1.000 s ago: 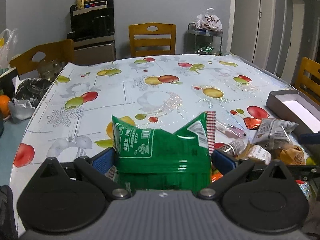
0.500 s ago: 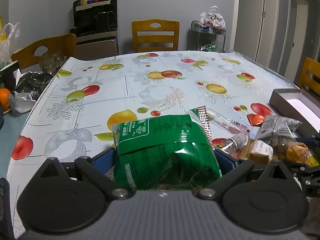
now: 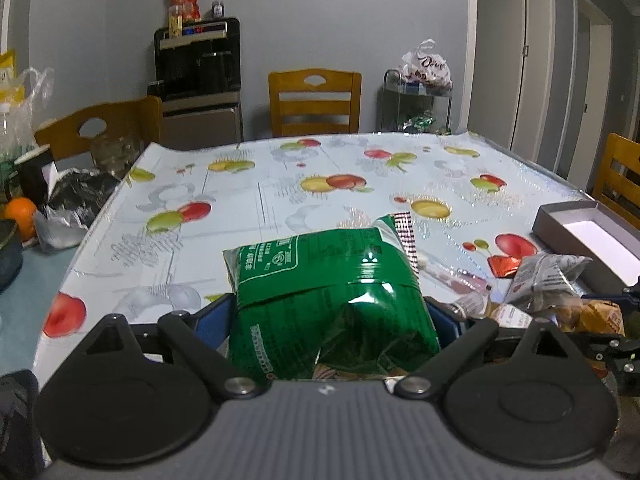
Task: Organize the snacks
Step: 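Lift the green chip bag with the left gripper while the right gripper grasps the tan peanut bag, then carry the green bag and tan bag with both grippers over the white tray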
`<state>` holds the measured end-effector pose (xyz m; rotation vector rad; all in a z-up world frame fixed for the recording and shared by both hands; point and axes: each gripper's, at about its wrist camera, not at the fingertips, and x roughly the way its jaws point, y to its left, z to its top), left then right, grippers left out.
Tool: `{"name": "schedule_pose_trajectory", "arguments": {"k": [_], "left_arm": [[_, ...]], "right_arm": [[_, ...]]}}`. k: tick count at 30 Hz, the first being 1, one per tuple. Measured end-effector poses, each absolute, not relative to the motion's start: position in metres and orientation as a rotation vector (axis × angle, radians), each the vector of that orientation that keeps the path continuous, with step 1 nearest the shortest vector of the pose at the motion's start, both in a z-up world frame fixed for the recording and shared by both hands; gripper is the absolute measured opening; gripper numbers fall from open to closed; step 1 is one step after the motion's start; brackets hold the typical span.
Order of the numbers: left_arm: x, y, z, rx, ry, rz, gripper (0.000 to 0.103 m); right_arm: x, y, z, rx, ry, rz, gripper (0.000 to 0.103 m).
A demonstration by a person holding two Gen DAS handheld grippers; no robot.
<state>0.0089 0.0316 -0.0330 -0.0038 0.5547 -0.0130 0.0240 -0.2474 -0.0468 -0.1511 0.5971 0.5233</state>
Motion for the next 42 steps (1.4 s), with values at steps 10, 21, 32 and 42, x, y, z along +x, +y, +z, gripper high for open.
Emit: {"name": "schedule_pose_trajectory", "arguments": {"k": [10,21,32,42], "left_arm": [[-0.005,0.015,-0.002,0.029,0.488,-0.048,0.096],[-0.017,-0.009,0.023,0.063,0.436,-0.084,0.096],[-0.014,-0.042,0.035,0.103,0.421,-0.118,0.096],[0.012,-0.102,0.045,0.145,0.416,-0.211,0.096]], "right_arm": [[0.015,-0.261,-0.023,-0.126,0.549,0.533,0.049],[0.009,-0.284,0.011,-0.071,0.422,0.541,0.047],[0.017,-0.313,0.011,-0.054,0.389,0.473,0.047],[0.027,-0.354,0.004,-0.043,0.373,0.368,0.047]]}}
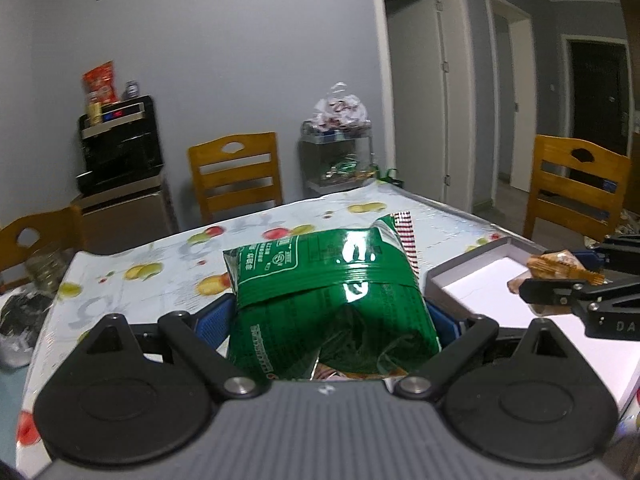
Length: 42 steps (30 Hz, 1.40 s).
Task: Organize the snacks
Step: 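Carry the green bag and tan bag with both grippers over the white tray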
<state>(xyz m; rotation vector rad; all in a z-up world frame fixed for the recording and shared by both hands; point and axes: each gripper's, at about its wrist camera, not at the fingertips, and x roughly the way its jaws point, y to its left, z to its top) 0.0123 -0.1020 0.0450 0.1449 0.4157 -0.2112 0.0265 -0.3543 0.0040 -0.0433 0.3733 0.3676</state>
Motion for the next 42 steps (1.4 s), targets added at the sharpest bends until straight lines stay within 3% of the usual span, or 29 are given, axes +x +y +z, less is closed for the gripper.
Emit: {"name": "schedule_pose_trajectory", "arguments": {"k": [16,26,42], "left_arm": [[0.080,-0.240,0.053,0.249,0.430,-0.367,0.096],[0.145,-0.329,0.034,0.227,0.574,-0.446,0.096],[0.200,-0.378,-0.023,0.267,0.740,-0.495,0.096]], "right_arm": [[0.044,-0.416,-0.025,-0.012,0.422,0.171,0.047],[0.062,-0.425,-0.041,-0.040,0.474,0.115,0.047],[0.076,-0.412,-0.056,-0.196,0.613,0.106,0.047]]}}
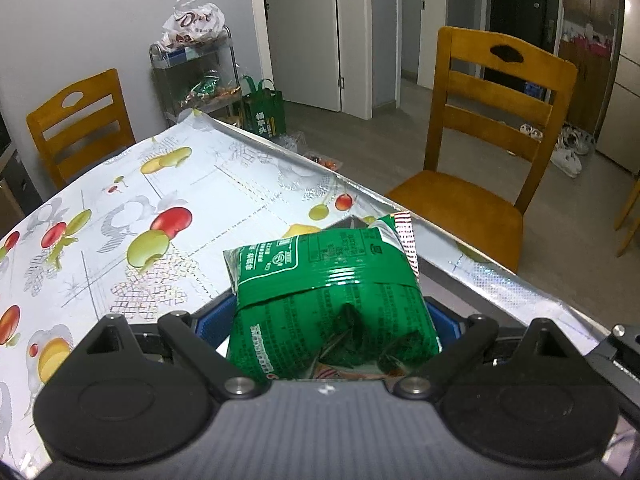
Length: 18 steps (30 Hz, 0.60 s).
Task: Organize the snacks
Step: 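Carry the green bag and tan bag with both grippers over the white tray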
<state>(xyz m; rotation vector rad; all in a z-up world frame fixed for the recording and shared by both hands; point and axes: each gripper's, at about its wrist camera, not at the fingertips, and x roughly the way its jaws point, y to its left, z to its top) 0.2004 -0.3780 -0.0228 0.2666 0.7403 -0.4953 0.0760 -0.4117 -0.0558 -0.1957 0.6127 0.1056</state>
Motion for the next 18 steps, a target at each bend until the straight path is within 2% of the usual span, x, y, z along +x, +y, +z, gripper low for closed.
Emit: {"name": "schedule_pose_trajectory", "arguments": {"k": [18], "left_arm": [[0.204,-0.380,-0.037,0.297,0.755,-0.517,0.099]], "right_arm": [[0.077,-0.412,-0.057,-0.197,0.609,0.093,0.048]]}}
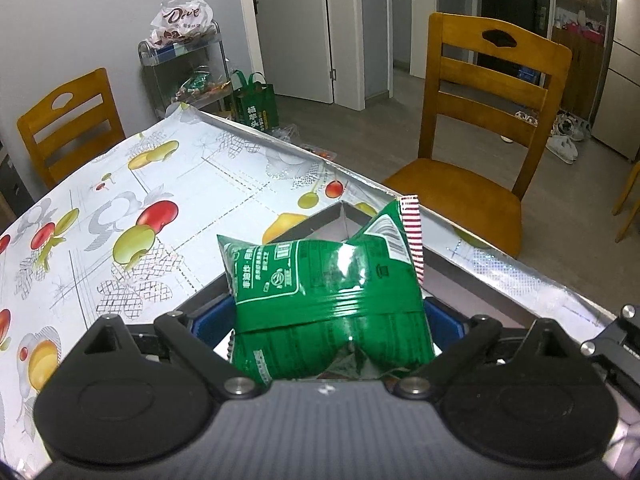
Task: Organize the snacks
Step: 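Carry the green bag and tan bag with both grippers over the white tray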
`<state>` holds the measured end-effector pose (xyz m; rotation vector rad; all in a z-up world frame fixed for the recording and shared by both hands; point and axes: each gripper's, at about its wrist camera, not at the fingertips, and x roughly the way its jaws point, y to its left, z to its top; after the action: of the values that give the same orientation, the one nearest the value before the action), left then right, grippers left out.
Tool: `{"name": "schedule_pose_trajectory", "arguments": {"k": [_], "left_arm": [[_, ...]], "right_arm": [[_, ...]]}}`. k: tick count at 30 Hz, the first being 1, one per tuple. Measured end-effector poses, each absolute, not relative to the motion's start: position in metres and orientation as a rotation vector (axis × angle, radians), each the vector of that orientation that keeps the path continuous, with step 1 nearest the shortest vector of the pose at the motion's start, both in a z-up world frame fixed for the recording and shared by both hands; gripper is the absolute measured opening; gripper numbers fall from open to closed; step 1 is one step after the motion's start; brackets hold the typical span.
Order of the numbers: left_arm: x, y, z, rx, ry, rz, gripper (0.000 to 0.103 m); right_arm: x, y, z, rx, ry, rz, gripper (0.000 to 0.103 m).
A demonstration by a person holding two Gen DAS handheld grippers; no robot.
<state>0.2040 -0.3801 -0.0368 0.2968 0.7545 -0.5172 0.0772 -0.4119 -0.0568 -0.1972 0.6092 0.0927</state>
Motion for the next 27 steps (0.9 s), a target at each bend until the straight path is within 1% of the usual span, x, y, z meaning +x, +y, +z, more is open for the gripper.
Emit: {"name": "schedule_pose_trajectory", "arguments": {"k": [2,4,6,10,13,18,23,25,27], "left_arm": [[0.203,-0.380,-0.036,0.297,0.754,-0.518,0.099],[0.202,-0.380,-0.035,0.298,0.753,-0.520,0.099],[0.201,-0.379,-0.034,0.295,0.751,-0.526,0.099],[0.198,-0.377,-0.031,0.288,0.746,-0.534,0.099],[0.194,-0.374,-0.028,0.276,0.734,-0.548,0.100],[0.188,-0.368,-0.018,0.227,0.722,-0.573,0.100],[0.181,-0.365,-0.010,0.235,0.702,-0.564,0.100],[0.178,-0.362,-0.005,0.232,0.689,-0.558,0.100],[0.174,-0.357,0.000,0.221,0.674,-0.557,0.100]], "right_arm": [[0.075,-0.412,-0.056,-0.191,0.606,0.092,0.052],[0.074,-0.412,-0.055,-0.183,0.598,0.094,0.064],[0.073,-0.414,-0.055,-0.185,0.590,0.094,0.066],[0.071,-0.413,-0.054,-0.191,0.583,0.095,0.076],[0.070,-0.412,-0.053,-0.186,0.576,0.094,0.078],[0.072,-0.414,-0.053,-0.159,0.581,0.090,0.079],[0.069,-0.412,-0.050,-0.163,0.572,0.093,0.079],[0.068,-0.412,-0.049,-0.162,0.565,0.090,0.083],[0.066,-0.412,-0.046,-0.162,0.556,0.086,0.085]]}}
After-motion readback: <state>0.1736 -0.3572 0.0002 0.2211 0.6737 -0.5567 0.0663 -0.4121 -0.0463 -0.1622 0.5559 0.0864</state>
